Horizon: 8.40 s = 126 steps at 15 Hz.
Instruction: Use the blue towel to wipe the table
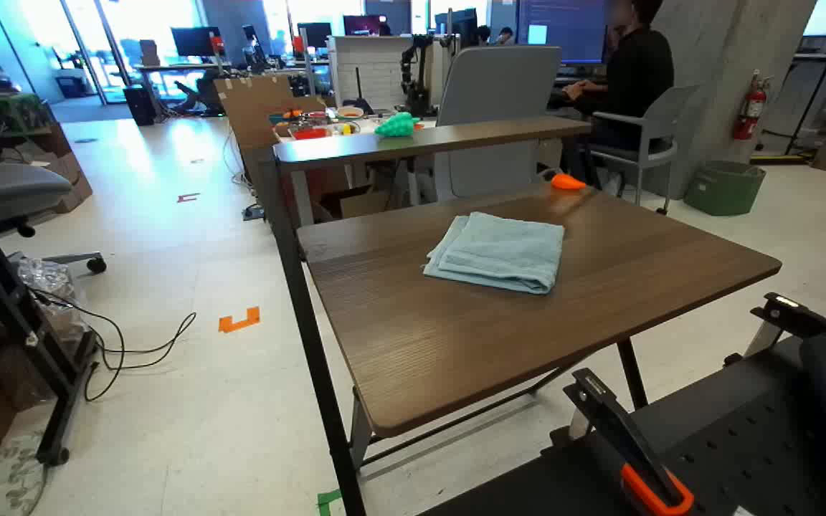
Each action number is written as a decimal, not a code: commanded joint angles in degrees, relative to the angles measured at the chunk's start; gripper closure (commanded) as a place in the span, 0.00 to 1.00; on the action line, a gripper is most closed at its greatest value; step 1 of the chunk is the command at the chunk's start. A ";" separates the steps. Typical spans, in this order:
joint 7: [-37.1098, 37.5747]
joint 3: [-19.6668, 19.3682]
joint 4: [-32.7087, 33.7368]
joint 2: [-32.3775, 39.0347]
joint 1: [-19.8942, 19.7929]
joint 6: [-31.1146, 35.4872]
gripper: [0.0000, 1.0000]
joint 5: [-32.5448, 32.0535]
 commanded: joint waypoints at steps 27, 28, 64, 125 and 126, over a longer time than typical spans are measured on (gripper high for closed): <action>19.51 -5.76 22.78 28.26 -2.02 6.64 0.00 5.49; 21.21 -7.18 25.21 31.52 -2.10 7.09 0.00 5.39; 42.99 -17.45 33.33 58.10 1.51 13.63 0.00 3.46; 75.84 -30.93 63.67 92.91 -0.88 21.68 0.00 5.89; 75.11 -30.23 62.24 91.33 -1.00 19.99 0.00 4.81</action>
